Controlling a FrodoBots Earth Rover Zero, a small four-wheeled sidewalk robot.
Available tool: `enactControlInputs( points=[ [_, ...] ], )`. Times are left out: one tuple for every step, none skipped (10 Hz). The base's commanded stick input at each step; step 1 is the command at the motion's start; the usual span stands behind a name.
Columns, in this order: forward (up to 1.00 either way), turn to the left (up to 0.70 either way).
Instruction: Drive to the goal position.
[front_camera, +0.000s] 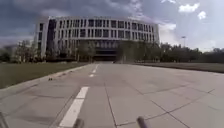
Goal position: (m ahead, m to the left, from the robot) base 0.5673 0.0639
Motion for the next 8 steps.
enactControlInputs(
  points=[
    [0.7, 0.0],
    [0.7, 0.0],
    [0.7, 0.0],
    [0.7, 0.0],
    [0.7, 0.0],
    [0.7, 0.0],
    [0.7, 0.0],
    [0.7, 0.0]
  ],
)
